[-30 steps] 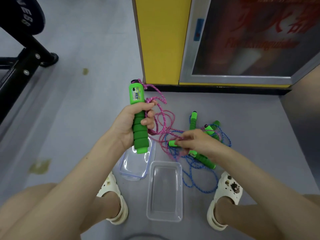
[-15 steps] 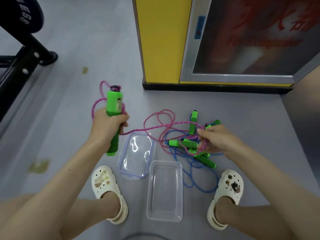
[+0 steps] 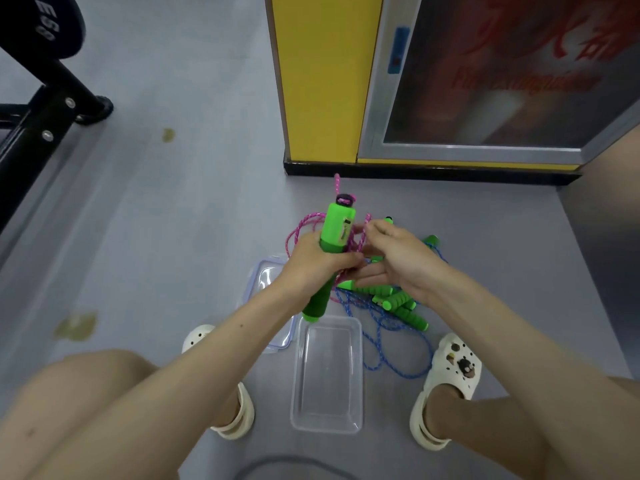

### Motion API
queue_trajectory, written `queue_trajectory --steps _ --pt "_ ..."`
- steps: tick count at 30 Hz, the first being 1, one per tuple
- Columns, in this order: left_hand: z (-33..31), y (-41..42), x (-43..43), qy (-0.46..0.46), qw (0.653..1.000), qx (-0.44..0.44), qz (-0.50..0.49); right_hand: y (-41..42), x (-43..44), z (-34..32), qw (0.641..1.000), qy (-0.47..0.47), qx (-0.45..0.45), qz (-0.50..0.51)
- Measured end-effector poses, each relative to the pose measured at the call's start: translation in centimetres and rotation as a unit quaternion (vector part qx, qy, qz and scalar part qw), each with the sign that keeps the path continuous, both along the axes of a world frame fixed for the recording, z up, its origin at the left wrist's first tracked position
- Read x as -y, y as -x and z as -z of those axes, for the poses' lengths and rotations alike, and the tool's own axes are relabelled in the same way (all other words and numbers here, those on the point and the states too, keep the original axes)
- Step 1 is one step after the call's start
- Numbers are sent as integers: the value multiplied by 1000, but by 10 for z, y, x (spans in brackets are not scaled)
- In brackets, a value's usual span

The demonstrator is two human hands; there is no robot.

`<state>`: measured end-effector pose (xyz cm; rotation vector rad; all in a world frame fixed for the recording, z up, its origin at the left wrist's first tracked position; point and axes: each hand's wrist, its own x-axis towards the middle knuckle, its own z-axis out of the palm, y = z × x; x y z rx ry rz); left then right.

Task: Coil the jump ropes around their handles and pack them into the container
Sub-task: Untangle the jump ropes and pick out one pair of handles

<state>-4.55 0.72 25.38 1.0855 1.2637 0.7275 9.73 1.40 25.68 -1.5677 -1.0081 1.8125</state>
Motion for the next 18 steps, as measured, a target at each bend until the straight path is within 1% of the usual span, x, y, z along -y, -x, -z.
queue_trajectory --steps 2,3,6,8,9,12,15,17,18 --pt "-4 -2 -3 3 999 17 -34 -1 0 2 1000 -1 -25 -4" --pt "-7 -2 -6 13 997 34 -66 -1 0 3 1000 -13 -20 -12" --pt "-14 1 -14 74 976 143 -147 3 4 6 997 -43 23 -58" --pt "-17 3 -17 105 958 213 -164 11 10 10 996 -46 10 -80" --pt "-18 5 -17 119 948 241 -171 14 13 13 994 -65 18 -86" --pt "-20 10 -18 148 916 313 -203 14 12 16 978 -143 120 -89" --pt "-20 21 -21 142 912 317 -217 9 10 15 952 -223 194 -78" --pt "-19 33 -23 142 910 320 -224 4 8 17 927 -286 239 -39" --pt "-19 39 -24 141 909 321 -226 0 7 19 919 -302 253 -14"
